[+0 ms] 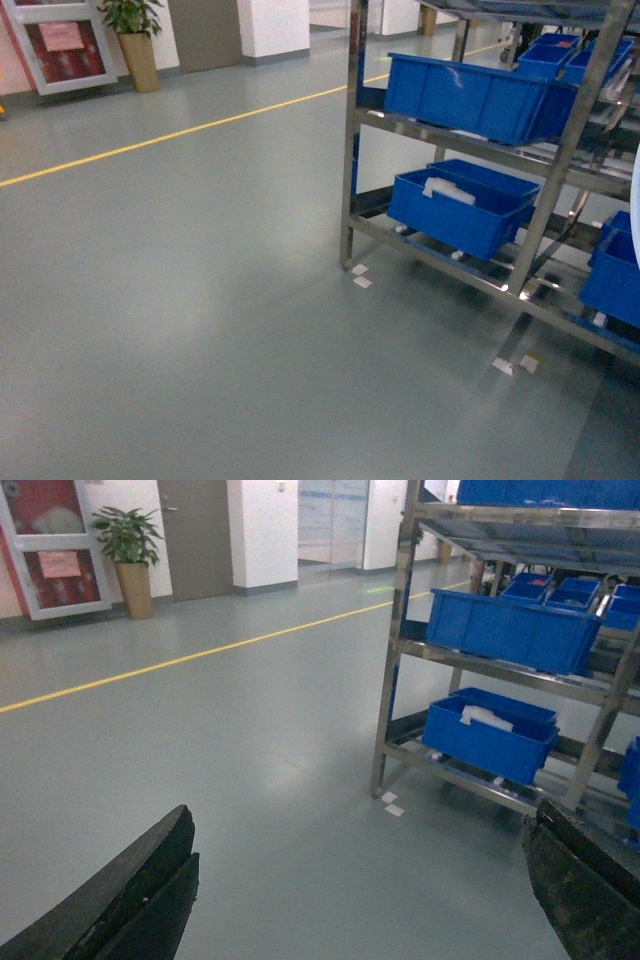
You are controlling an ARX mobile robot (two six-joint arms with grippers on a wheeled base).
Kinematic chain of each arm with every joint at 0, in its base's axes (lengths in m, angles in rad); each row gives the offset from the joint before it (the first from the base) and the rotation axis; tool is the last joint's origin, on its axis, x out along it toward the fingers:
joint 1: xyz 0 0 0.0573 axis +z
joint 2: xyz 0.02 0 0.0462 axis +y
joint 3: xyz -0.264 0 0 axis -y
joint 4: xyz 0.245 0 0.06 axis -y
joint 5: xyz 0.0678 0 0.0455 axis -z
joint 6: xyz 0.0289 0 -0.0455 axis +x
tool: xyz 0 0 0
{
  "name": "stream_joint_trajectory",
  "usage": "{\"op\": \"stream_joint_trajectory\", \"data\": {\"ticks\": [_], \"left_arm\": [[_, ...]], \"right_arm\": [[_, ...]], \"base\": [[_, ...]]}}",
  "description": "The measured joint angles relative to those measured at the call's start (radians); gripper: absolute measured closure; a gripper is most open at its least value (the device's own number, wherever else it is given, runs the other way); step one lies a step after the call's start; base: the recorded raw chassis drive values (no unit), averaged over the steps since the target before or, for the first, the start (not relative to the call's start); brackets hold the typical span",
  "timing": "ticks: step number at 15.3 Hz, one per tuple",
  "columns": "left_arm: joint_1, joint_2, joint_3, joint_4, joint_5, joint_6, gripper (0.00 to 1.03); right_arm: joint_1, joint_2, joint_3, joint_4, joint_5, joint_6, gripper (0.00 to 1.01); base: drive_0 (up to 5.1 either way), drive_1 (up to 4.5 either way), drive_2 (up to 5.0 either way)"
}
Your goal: Place blue tray on left shelf second layer neatly
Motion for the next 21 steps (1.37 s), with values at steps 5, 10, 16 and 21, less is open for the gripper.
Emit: {"op": "stream_joint_trajectory", "data": {"ticks": [5,10,16,21], "left_arm": [[0.0,0.0,0.0,0.0,0.0,0.0,0.05],[0.0,0.0,0.0,0.0,0.0,0.0,0.05],[0.0,0.0,0.0,0.0,0.0,0.0,0.05],[0.0,0.0,0.0,0.0,0.0,0.0,0.05]], "right_arm": [[0.0,0.0,0.0,0.0,0.0,0.0,0.99],[0.0,0.0,0.0,0.0,0.0,0.0,0.99],[0.0,0.0,0.0,0.0,0.0,0.0,0.99],[0.0,0.0,0.0,0.0,0.0,0.0,0.99]], "base": [[-1.6,-1.57,-1.6],[-1.6,-1.62,-1.6],[-1.6,-1.6,-1.6],[-1.6,-1.58,-1.6]]}}
